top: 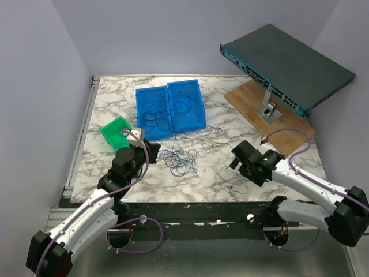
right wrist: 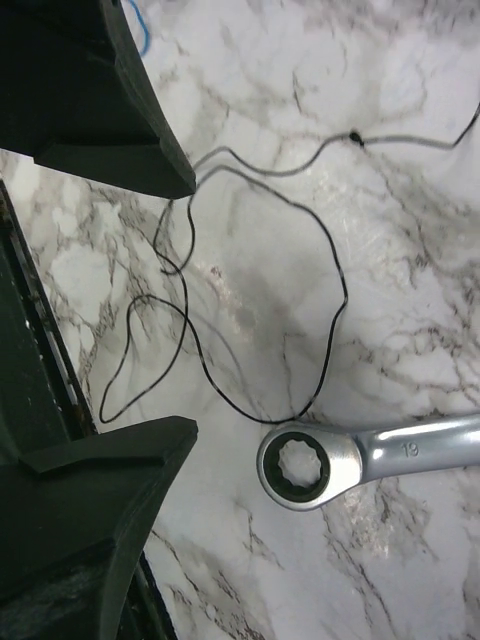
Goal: Untangle the cables
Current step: Pick up the cable at the center of the board.
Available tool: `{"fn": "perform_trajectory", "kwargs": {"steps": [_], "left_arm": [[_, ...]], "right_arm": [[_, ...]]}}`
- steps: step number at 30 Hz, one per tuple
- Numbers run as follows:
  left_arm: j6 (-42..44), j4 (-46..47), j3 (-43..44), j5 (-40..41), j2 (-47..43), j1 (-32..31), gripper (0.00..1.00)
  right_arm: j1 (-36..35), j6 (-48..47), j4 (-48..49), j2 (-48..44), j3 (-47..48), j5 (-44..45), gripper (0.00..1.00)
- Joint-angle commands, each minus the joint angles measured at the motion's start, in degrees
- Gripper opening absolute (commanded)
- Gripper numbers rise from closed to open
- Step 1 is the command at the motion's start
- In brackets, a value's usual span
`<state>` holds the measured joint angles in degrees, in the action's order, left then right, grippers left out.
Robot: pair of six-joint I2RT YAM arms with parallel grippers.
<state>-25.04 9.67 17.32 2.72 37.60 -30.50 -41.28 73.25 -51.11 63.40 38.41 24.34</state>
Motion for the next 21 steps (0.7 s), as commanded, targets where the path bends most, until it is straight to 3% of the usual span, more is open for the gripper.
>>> {"fn": "perform_trajectory", "kwargs": {"steps": [1, 9, 21], "left_arm": [[0.78, -0.11, -0.83, 1.22, -2.43, -0.26, 0.0], [1.04, 0.35, -1.35, 1.32, -3.16, -0.42, 0.0], [1.22, 0.79, -1.16, 0.79, -2.26, -0.44, 0.0]], "right_arm": [[-0.2, 1.16, -2.69, -5.07, 3.75, 1.13, 1.0], [-0.2, 3.91, 5.39, -11.56, -2.98, -5.89, 1.0], [-0.18, 5.98, 18.66, -18.04, -17.31, -5.21, 1.0]]}}
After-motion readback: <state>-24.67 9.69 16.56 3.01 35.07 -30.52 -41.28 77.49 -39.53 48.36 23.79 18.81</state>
